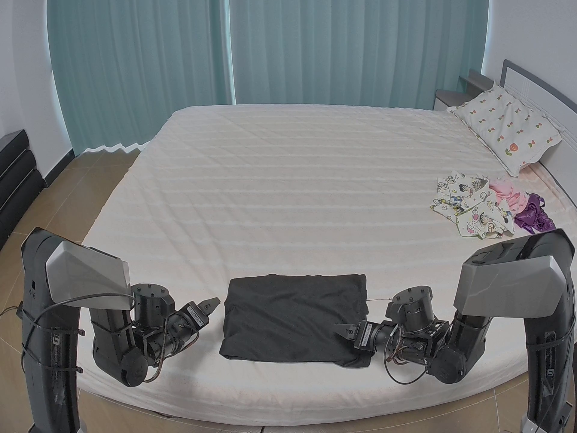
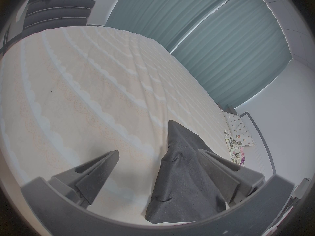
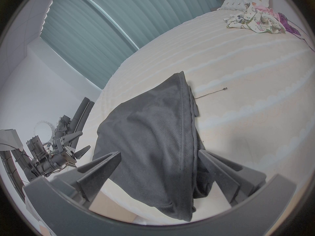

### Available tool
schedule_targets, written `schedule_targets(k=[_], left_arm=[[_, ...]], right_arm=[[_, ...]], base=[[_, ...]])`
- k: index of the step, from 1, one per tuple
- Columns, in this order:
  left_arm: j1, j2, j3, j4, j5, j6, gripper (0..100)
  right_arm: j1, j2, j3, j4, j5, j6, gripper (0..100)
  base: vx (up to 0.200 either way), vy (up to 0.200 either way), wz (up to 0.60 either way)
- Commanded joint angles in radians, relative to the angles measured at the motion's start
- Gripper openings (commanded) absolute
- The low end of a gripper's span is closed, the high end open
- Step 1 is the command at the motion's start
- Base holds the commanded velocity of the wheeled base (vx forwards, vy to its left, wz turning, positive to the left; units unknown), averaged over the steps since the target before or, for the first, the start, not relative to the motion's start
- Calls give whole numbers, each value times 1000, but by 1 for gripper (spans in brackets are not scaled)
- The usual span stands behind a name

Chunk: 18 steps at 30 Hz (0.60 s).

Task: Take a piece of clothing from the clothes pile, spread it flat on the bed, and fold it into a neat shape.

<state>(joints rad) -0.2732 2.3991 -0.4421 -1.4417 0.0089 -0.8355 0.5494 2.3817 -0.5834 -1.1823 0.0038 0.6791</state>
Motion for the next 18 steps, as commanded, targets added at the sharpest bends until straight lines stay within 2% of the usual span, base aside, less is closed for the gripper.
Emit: schedule_targets(k=[1,2,9,18], left_arm=[[0,2,-1,0,0,0,100],[0,2,-1,0,0,0,100],[0,2,-1,0,0,0,100],[-1,3,-1,0,0,0,100]], right_arm=[[6,14,-18,21,-1,-3,100],[9,11,-19,44,-4,-3,0],[17,-4,-15,107,-64,-12,0],[-2,-19,-7,107,-71,-10,0]], base=[[0,0,0],[0,0,0],[0,0,0],[0,0,0]])
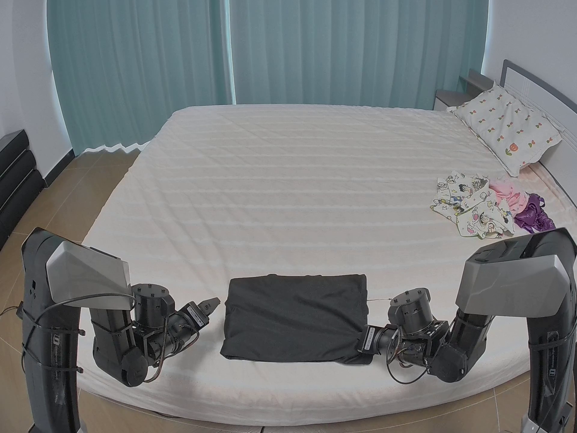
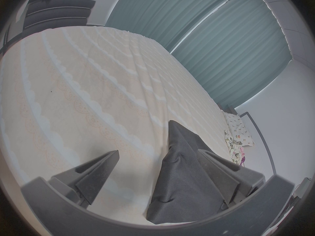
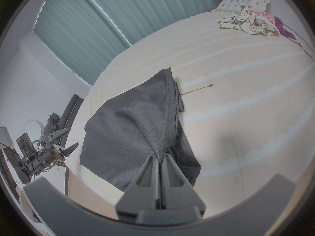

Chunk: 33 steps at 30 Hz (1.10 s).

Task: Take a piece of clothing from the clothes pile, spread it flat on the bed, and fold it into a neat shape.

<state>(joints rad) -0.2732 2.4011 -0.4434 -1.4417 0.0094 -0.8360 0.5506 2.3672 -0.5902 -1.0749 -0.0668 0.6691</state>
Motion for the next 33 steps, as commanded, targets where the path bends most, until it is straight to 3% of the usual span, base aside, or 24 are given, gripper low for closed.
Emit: schedule_targets(k=[1,4,5,13,18,20,22,24,26,33], left_arm=[[-1,1,0,0,1,0,100],[-1,1,0,0,0,0,100],[-1,1,0,0,0,0,100],[0,-23,6,-3,9,0,100],[-1,-192,35,0,32,8,100],[-1,-253,54,4,41,51,100],[0,-341,94,4,64,153,100],[0,-350,98,4,67,167,100],[2,-511,186,3,124,262,100],[5,-826,315,14,143,383,100]], right_arm=[[-3,-5,-2,4,-1,0,0],[-5,0,-2,9,1,-2,0],[-5,0,-7,7,1,0,100],[-81,-88,-2,7,1,0,100],[-155,-246,50,3,-1,1,100],[-172,-324,87,6,-1,1,100],[-184,-471,158,9,-2,0,100],[-186,-490,167,9,-2,-2,100],[-187,-703,259,7,-27,-25,100],[-187,-1030,406,9,-96,-186,100]], base=[[0,0,0],[0,0,0],[0,0,0],[0,0,0],[0,0,0],[0,0,0],[0,0,0],[0,0,0],[0,0,0],[0,0,0]])
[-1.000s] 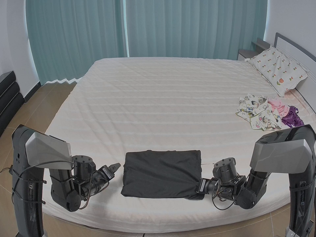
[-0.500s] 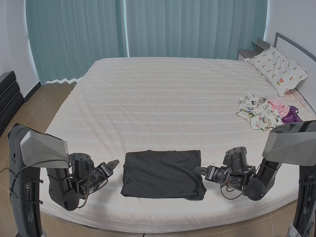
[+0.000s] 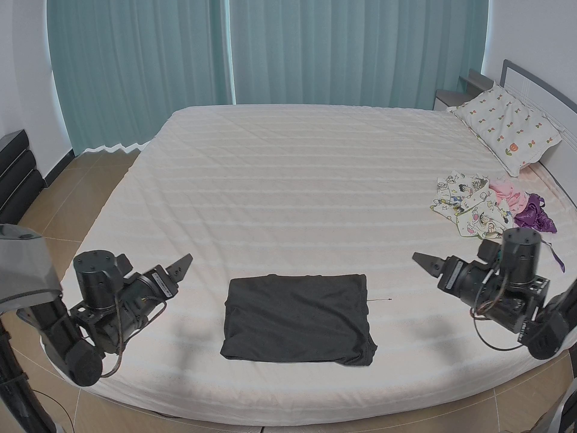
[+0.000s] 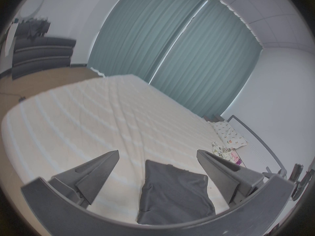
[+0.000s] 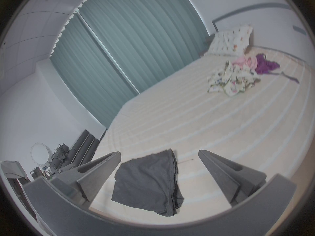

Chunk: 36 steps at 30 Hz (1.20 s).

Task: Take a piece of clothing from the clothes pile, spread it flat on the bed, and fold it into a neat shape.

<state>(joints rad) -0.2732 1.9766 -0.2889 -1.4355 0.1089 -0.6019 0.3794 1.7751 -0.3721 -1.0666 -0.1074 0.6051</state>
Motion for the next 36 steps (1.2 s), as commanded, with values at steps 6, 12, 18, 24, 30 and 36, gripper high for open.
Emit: schedule_targets(k=[6,12,18,24,30,36], left_arm=[[3,-688,269,43,101,268,100],[-9,-1064,271,279,204,455,100],[6,-1444,203,733,212,584,100],[78,-1707,136,1093,213,587,100],[131,-1851,54,1185,213,628,100],[186,-1875,88,1195,239,654,100]], right_arm=[[-40,-741,312,51,-61,-311,100],[-129,-1131,372,343,-61,-398,100],[-208,-1425,349,711,-46,-424,100],[-215,-1565,343,896,-46,-447,100],[-254,-1662,363,1030,-41,-470,100],[-364,-1743,337,1093,5,-481,100]], base=[[0,0,0],[0,0,0],[0,0,0],[0,0,0],[0,0,0],[0,0,0]])
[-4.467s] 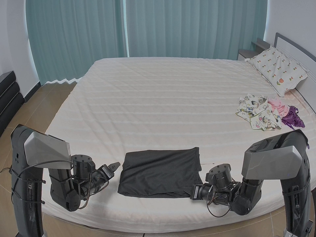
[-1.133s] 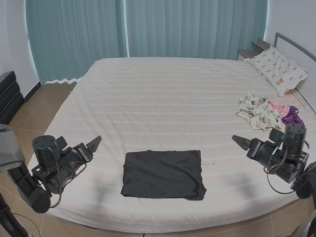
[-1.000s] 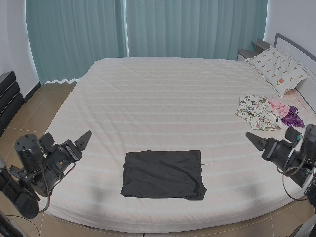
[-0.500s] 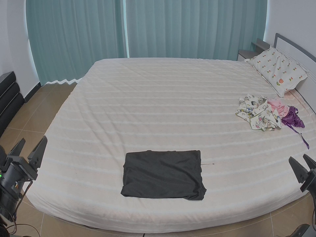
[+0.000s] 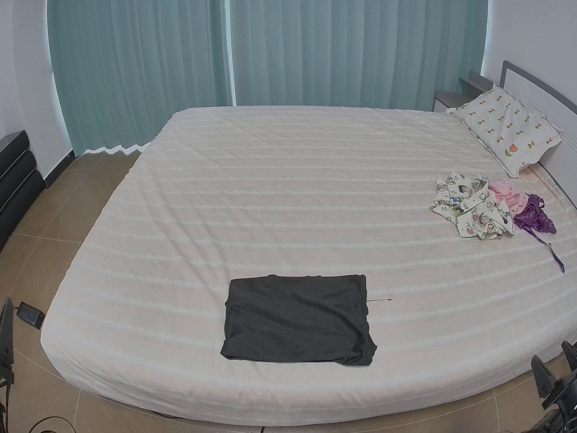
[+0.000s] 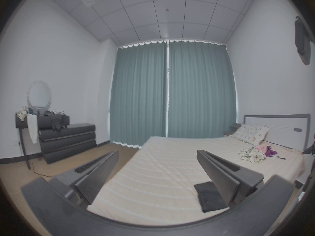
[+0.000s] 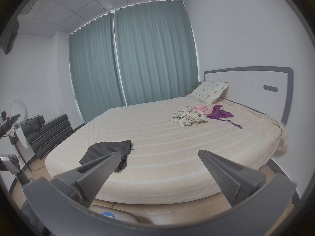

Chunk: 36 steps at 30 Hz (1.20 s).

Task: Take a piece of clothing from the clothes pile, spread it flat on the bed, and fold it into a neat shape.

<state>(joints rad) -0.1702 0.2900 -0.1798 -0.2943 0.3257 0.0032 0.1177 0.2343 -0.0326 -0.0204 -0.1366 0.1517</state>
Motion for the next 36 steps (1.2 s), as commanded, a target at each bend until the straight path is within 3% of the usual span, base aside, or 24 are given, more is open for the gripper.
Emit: schedule_targets(k=[1,3,12,15,19,22,26,30,36], left_arm=[[90,-189,-12,53,22,49,100],[100,-192,16,56,22,50,100],[155,-247,109,106,1,64,100],[167,-284,138,126,-120,72,100],[167,-284,180,138,-157,72,100],[167,-284,180,227,-237,61,100],[167,-282,180,233,-286,55,100],[167,-282,180,236,-398,50,100],[167,-284,180,239,-419,-65,100]], right_arm=[[-108,-230,-1,47,51,-41,100],[-115,-234,5,33,55,-78,100],[-115,-234,5,33,69,-81,100],[-115,-233,8,33,75,-92,100],[-118,-234,13,33,77,-113,100],[-118,-234,25,31,100,-121,100],[-118,-234,26,30,106,-146,100],[-118,-234,26,27,120,-159,100],[-118,-234,26,27,120,-159,100]], base=[[0,0,0],[0,0,0],[0,0,0],[0,0,0],[0,0,0],[0,0,0],[0,0,0],[0,0,0],[0,0,0]])
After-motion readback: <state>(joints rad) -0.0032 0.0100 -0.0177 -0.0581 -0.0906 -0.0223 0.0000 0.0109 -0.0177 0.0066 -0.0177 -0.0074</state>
